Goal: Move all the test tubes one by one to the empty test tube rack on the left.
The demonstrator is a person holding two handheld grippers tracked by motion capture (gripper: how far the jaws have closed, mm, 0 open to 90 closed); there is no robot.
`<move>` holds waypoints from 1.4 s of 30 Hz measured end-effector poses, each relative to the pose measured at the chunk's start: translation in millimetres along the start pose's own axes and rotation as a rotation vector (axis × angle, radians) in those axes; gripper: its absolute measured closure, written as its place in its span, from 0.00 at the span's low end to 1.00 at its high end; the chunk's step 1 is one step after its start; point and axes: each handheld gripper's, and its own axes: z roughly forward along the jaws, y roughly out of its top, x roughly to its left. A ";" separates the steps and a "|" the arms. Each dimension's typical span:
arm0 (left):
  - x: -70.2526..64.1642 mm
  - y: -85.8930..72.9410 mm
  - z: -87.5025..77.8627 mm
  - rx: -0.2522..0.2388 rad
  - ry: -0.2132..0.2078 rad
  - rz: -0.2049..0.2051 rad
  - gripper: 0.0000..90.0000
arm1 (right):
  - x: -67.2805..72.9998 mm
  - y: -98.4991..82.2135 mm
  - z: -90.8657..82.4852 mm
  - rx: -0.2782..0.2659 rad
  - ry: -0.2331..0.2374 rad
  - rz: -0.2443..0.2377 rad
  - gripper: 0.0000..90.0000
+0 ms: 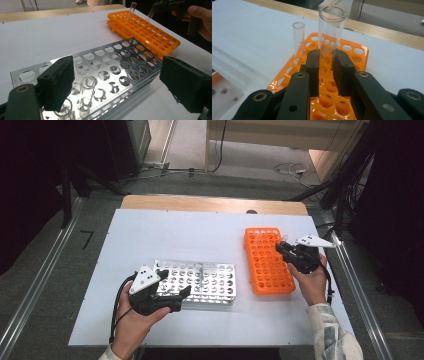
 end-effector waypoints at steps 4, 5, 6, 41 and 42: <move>-0.5 0.0 0.0 0.002 0.002 0.002 0.14 | 8.4 3.0 -8.4 -0.004 0.013 -0.009 0.81; -0.5 0.1 0.0 0.002 0.003 0.002 0.14 | 11.7 3.9 -11.4 -0.006 0.023 -0.010 0.81; -0.6 0.0 0.0 0.001 0.004 0.003 0.14 | 14.4 4.8 -13.8 -0.011 0.029 -0.015 0.81; -13.2 4.3 6.8 0.020 -0.012 0.012 0.15 | 104.2 9.7 -52.8 -0.009 0.262 -0.111 0.81; -13.9 4.4 7.1 0.020 -0.013 0.012 0.15 | 106.6 10.1 -53.3 -0.012 0.266 -0.116 0.81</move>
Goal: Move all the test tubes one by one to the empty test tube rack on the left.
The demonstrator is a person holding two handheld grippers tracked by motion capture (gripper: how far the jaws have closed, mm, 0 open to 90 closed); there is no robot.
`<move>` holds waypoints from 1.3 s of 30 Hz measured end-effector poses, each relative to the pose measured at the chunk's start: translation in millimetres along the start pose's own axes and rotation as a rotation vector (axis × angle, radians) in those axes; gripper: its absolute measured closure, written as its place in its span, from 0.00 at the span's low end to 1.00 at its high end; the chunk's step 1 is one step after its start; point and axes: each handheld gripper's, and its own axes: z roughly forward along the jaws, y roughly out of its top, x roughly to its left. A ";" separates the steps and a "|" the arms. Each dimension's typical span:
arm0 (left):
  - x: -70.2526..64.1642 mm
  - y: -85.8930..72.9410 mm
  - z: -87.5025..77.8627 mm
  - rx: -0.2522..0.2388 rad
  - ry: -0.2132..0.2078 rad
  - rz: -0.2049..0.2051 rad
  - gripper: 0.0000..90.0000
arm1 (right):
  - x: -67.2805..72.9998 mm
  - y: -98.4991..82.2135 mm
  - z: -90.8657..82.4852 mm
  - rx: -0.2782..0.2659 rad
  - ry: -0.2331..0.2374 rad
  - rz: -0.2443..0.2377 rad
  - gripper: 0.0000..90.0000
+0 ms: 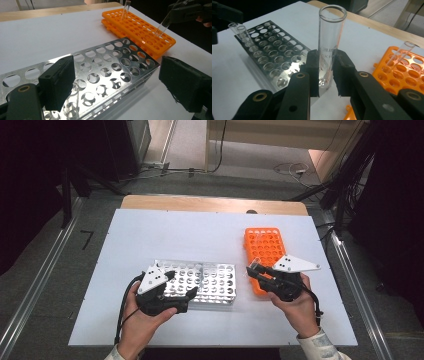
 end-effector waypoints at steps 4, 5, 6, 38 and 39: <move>-2.1 1.0 0.7 -0.003 -0.005 0.004 0.15 | 8.1 1.7 1.1 0.005 0.020 -0.013 0.81; -2.5 1.6 0.5 -0.004 -0.004 0.006 0.15 | 9.7 2.0 1.7 0.005 0.026 -0.019 0.81; -3.4 2.3 0.4 -0.007 -0.006 0.004 0.15 | 11.5 2.4 2.0 0.007 0.031 -0.020 0.81; -23.2 20.6 -4.1 -0.062 -0.065 0.022 0.19 | 57.7 3.4 32.1 0.067 0.146 -0.100 0.81; -23.7 21.0 -4.6 -0.063 -0.068 0.022 0.19 | 59.1 3.6 32.7 0.069 0.148 -0.100 0.81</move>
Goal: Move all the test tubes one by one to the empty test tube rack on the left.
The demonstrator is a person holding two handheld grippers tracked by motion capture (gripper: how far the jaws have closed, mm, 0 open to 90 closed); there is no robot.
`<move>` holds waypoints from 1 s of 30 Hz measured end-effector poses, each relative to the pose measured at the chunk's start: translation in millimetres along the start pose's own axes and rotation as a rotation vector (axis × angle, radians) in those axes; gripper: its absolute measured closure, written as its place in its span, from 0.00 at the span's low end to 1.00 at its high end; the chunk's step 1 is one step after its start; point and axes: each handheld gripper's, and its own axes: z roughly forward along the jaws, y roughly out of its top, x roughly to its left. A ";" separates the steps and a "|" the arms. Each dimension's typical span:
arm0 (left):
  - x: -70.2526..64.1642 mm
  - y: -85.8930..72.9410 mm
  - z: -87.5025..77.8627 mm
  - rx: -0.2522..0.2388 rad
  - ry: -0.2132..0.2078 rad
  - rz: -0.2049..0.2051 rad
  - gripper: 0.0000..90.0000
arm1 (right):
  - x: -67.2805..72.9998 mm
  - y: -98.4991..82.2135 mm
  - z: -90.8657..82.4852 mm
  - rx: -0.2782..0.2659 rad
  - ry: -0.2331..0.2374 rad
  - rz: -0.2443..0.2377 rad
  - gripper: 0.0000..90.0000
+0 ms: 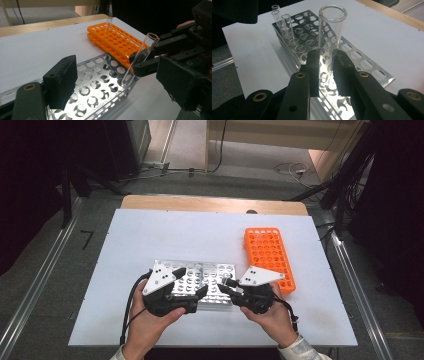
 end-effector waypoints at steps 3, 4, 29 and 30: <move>-1.6 1.4 -1.2 -0.003 -0.007 0.002 0.20 | 2.8 1.1 2.8 0.001 0.010 -0.004 0.81; -2.3 1.8 -1.3 -0.007 -0.010 0.002 0.21 | 3.6 1.4 4.3 0.002 0.013 -0.009 0.81; -14.1 -0.5 15.4 0.037 -0.040 0.108 0.82 | 24.8 9.2 27.8 0.033 0.077 -0.019 0.81; -14.3 -0.6 15.5 0.037 -0.039 0.110 0.82 | 24.6 9.0 28.0 0.034 0.077 -0.019 0.81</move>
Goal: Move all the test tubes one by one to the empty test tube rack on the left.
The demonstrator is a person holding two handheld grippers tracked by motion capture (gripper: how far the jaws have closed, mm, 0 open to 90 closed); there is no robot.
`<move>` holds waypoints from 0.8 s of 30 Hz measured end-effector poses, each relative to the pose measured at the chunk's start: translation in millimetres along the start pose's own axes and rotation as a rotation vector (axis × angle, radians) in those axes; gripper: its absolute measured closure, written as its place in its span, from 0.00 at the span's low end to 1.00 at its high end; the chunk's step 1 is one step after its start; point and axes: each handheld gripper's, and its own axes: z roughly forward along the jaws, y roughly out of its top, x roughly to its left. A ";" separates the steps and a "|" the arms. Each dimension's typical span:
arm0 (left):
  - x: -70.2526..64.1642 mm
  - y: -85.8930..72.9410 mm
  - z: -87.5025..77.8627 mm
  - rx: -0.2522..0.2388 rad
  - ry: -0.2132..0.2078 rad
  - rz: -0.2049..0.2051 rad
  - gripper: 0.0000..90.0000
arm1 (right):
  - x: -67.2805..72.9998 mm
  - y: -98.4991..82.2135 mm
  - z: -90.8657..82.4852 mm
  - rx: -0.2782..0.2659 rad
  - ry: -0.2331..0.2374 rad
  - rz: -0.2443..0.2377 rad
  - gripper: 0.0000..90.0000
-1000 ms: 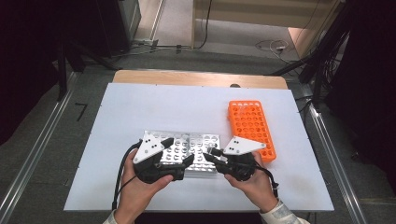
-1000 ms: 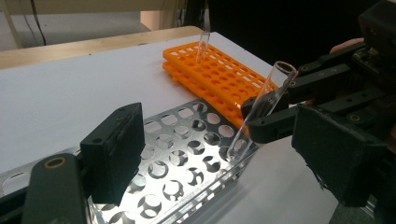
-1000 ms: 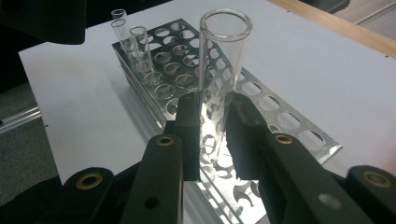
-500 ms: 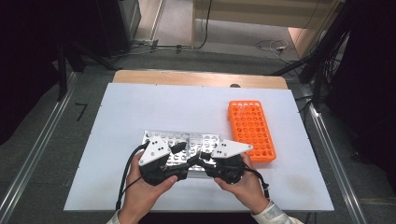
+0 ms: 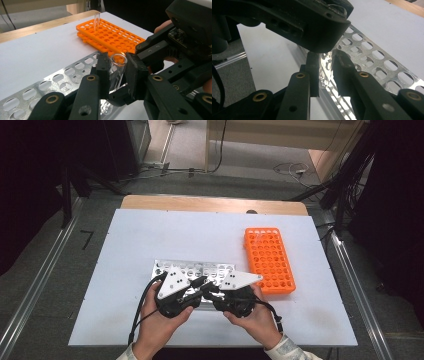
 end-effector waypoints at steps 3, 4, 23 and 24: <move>-0.1 -0.1 0.1 0.002 0.004 0.006 0.83 | -0.3 -0.3 0.2 -0.001 0.003 0.001 0.81; 0.1 0.0 0.0 0.002 0.008 0.008 0.83 | -0.2 -0.4 0.1 0.000 0.003 0.003 0.81; 0.3 0.4 -0.5 0.009 0.002 0.005 0.85 | -1.4 -1.1 -1.2 -0.011 0.016 0.020 0.59; 0.2 0.6 -0.5 0.010 0.001 0.007 0.85 | -1.6 -1.1 -1.3 -0.012 0.017 0.020 0.57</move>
